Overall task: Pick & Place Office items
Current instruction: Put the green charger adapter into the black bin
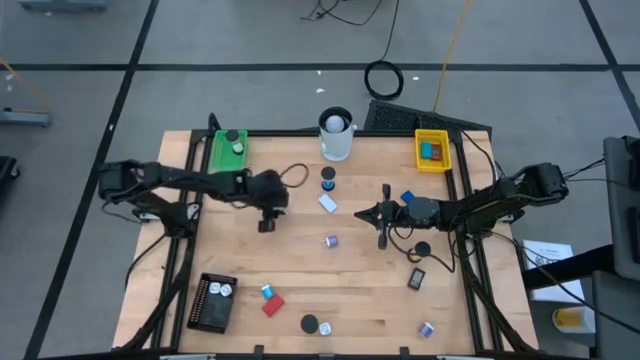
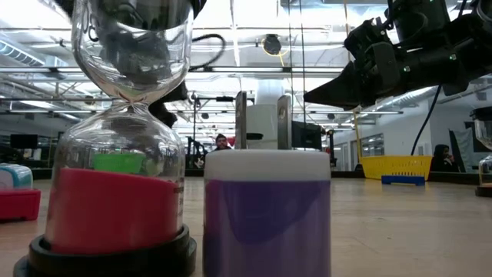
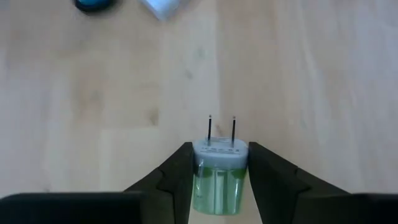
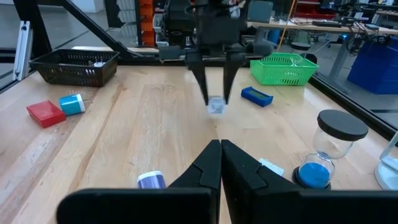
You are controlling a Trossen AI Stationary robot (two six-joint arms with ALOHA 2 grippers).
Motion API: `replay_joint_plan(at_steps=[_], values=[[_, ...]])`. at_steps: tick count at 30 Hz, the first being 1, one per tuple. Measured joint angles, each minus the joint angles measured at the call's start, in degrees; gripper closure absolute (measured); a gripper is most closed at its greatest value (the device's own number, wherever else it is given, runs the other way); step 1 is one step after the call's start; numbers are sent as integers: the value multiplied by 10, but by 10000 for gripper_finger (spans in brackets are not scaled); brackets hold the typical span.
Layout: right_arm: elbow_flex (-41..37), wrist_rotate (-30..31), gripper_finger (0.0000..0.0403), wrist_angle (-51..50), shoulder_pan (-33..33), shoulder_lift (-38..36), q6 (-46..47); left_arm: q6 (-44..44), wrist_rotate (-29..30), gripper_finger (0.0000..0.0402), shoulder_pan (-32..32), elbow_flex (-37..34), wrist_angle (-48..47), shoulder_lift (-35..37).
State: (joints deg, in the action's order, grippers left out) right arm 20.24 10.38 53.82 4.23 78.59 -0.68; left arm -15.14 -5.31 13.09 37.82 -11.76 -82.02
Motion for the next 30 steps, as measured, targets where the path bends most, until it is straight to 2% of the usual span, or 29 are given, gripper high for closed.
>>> replay_joint_plan(at_steps=[2, 6, 10, 13, 17, 30], values=[[0, 0, 401, 2, 0, 0, 0, 19, -1, 266, 0, -49, 72, 25], [0, 0, 402, 8, 0, 0, 0, 67, -9, 266, -7, -156, 299, 44], [0, 0, 401, 11, 0, 0, 0, 100, 2, 266, -19, -246, 545, 28], [0, 0, 402, 12, 0, 0, 0, 112, 16, 266, -23, -287, 662, 12], [0, 0, 401, 12, 0, 0, 0, 119, 23, 266, -26, -296, 714, -20], [0, 0, 401, 6, 0, 0, 0, 110, 19, 266, -30, -205, 807, -210]])
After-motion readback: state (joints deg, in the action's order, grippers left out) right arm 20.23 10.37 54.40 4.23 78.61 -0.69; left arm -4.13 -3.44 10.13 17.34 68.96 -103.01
